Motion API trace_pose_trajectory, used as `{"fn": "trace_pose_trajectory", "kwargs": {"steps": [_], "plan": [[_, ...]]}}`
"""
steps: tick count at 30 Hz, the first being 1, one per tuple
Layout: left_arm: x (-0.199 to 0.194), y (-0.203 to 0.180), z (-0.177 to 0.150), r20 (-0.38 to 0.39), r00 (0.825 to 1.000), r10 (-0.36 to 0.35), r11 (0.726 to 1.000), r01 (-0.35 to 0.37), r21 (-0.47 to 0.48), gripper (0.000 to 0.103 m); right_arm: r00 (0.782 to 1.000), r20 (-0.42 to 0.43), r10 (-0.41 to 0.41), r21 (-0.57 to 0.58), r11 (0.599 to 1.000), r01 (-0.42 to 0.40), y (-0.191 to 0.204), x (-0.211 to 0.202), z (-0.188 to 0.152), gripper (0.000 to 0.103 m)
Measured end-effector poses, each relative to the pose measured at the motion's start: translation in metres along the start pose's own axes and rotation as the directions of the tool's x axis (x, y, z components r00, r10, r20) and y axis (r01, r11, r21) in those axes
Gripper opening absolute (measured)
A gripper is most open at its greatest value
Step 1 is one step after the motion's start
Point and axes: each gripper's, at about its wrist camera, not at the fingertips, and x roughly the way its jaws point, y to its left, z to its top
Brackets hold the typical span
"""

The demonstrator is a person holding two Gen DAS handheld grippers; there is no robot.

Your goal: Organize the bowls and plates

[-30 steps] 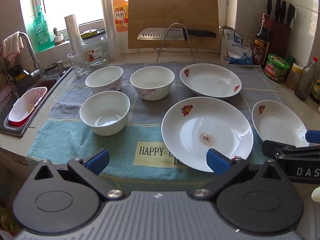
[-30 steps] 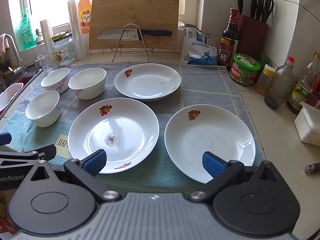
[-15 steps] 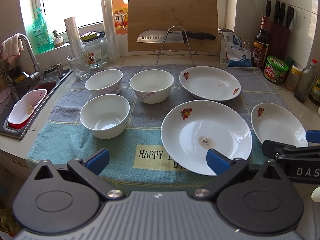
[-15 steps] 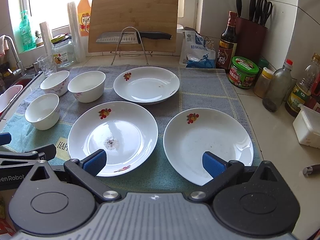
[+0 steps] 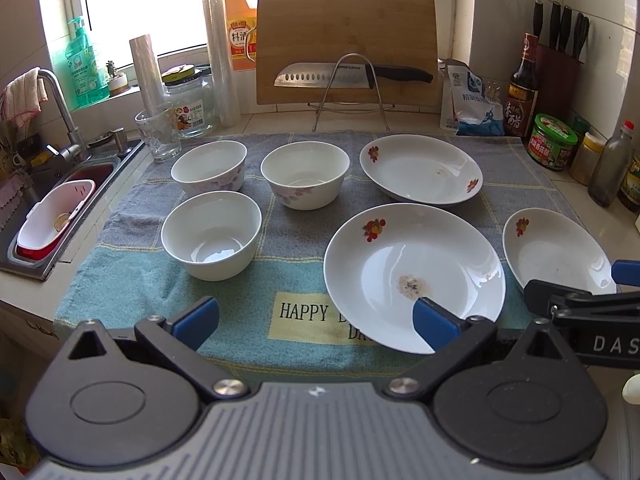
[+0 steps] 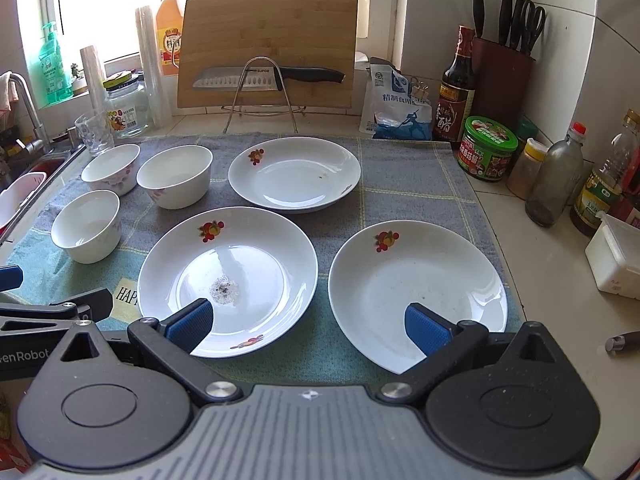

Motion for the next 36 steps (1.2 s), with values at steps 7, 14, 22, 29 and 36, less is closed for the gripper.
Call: {"fn": "trace_pose_trajectory", "kwargs": {"steps": [7,14,22,29,36], "plan": [[-0.0002,0.0002,0.0007,0.0,1.0,0.0,1.0,0.0,-0.001,0.102,1.0,0.005,-0.002,-0.002,1.0,0.002,-0.0005,-0.0008,0.0009,0.103],[-0.0003,0.0004,0.003,0.001,1.0,-0.001,1.0,0.001,-0.001,0.102,1.0,0.009,-0.003,-0.003,1.0,0.003,-0.0007,-0.0014,0.0002,0.103],[-0.0005,0.0004,0.0031,0.003,1.0,-0.001,1.0,0.001,-0.001,0.102,1.0,0.01,-0.002,-0.002,1.0,0.002,-0.0016,-0.0019,-0.0001,0.103],[-0.002,-0.0015,0.0026,0.01,1.0,0.001,1.0,-0.001,0.0,0.102,1.0,0.017,-0.001,-0.003,1.0,0.002,-0.0034,-0.0036,0.0009,0.103],[-0.0039,-0.0043,-0.0008,0.016,1.0,0.002,1.0,-0.002,-0.002,0.102,1.0,0.028,-0.004,-0.011,1.0,0.004,-0.0042,-0.005,-0.0015,0.103]]}}
